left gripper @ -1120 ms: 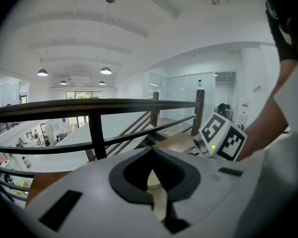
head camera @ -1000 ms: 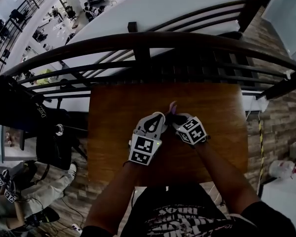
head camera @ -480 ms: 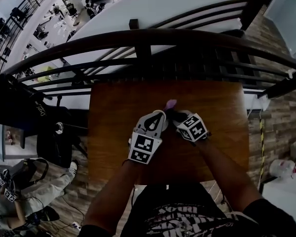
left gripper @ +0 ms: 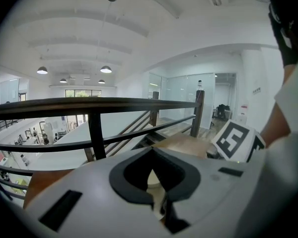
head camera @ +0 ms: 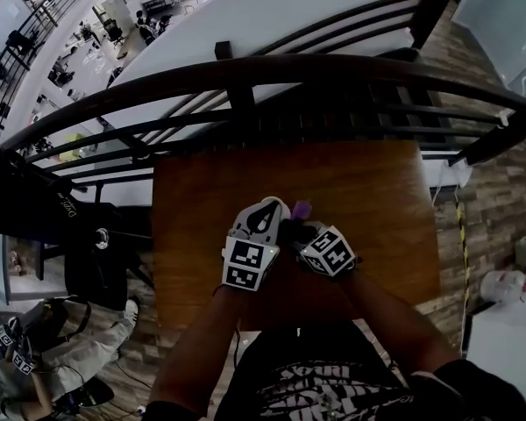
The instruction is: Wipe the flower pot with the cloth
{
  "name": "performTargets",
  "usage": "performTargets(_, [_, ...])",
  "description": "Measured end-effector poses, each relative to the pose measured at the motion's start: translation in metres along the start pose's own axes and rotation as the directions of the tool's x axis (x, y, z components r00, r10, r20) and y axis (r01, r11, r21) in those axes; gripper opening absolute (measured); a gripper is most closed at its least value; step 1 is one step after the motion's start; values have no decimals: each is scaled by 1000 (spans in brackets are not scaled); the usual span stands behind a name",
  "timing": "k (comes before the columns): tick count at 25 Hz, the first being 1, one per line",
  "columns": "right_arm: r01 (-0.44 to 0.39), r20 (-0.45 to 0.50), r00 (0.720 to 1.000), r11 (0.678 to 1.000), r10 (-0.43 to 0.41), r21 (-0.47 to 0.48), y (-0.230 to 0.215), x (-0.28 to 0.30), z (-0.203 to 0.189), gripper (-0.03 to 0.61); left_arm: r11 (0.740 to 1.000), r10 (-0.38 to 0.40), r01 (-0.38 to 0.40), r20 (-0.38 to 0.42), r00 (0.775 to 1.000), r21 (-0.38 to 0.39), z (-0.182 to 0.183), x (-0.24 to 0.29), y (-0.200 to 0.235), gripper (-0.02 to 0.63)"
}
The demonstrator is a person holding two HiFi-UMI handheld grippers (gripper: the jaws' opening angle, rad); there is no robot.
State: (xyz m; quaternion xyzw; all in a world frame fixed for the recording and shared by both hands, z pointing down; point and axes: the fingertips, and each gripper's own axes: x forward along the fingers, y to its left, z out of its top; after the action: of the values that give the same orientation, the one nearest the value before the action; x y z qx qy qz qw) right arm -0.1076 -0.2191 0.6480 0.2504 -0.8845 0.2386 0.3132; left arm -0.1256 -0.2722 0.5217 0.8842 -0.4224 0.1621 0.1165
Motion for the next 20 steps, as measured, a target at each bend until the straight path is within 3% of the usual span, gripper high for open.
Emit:
performTargets(10, [-102,-14,995,993,101,-62,60,36,12,60,1000,-5,5,-5,1000,8,-2,2,-1,-2])
performTargets(20, [-66,-49,997,993,62,-94,27,13,-1,60,1000,-11,11,1,1000,16,-1,5,-5,-3])
